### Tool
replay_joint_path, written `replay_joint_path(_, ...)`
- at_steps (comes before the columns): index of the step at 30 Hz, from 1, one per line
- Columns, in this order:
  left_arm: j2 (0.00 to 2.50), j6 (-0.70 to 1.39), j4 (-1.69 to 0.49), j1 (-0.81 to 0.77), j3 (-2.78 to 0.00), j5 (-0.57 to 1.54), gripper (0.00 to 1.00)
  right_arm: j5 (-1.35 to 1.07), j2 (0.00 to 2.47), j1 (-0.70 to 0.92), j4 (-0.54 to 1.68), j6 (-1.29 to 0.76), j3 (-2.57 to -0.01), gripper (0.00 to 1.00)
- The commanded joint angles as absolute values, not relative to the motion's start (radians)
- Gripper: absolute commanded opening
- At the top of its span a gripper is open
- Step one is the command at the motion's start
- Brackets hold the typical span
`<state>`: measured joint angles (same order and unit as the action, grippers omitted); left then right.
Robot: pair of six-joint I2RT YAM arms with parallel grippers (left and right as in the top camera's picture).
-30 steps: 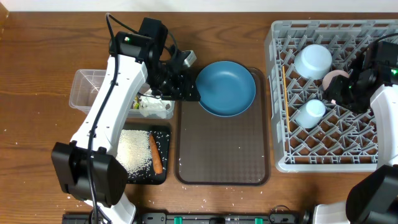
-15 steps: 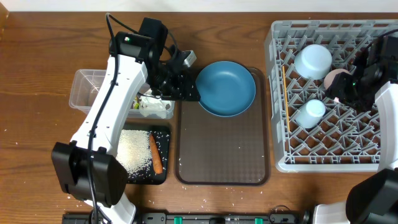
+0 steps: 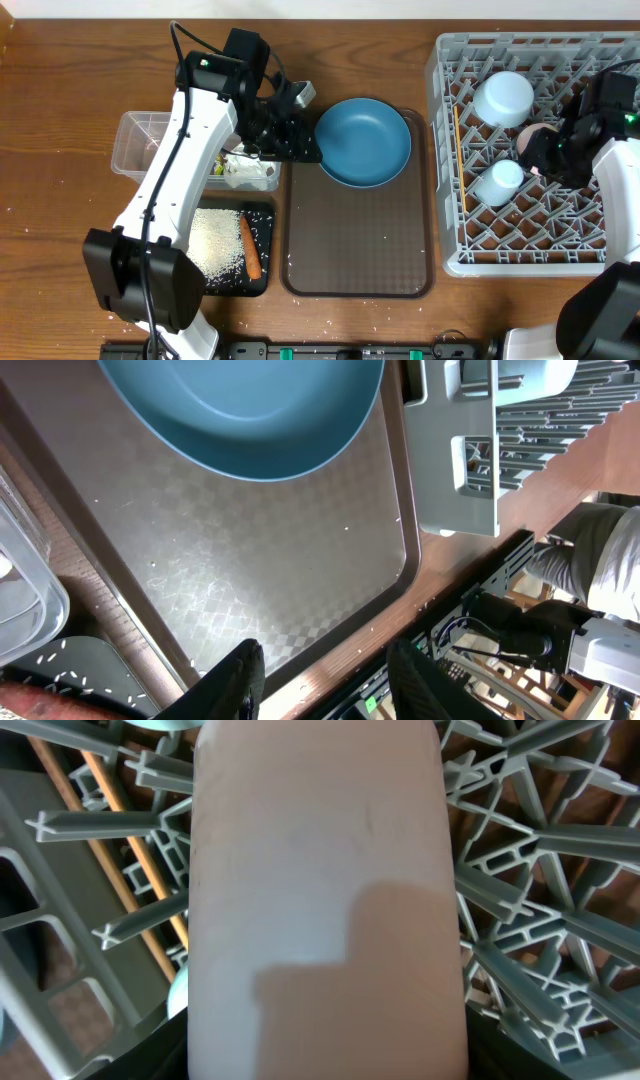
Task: Sort waste into correct bins and load items into the dishwasher rack
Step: 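Lower the pink cup into the rack and open the right gripper, then move the right gripper left to the blue plate on the brown tray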
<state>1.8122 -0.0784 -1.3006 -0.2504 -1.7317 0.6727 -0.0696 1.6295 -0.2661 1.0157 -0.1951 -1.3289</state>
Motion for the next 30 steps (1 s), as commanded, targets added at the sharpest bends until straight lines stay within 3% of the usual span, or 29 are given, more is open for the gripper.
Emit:
replay_joint_path(1,1.817,-0.074,-1.303,-0.249,-1.722,0.661,0.43,-0.053,1.637,-0.270,1.005,-0.213,-1.320,0.37)
replay_joint_path(10,1.817,-0.074,-1.299,-0.249,-1.722,0.661,0.43,-0.056,1.637,-0.270,1.009,-0.213,-1.319,0.46)
replay_joint_path(14,1.817,-0.074,-1.299,-0.249,-1.722,0.661,0.43,-0.057,1.637,-0.270,0.992,-0.213,-1.319,0.82)
replay_joint_path(17,1.817,-0.074,-1.299,-0.249,-1.722,0.661,0.43,-0.060,1.637,-0.270,0.979,-0.213,-1.319,0.99)
replay_joint_path(30,1.817,-0.074,-1.297,-0.249,-1.722,0.661,0.43,-0.102,1.616,-0.270,0.981,-0.213,-1.344,0.99)
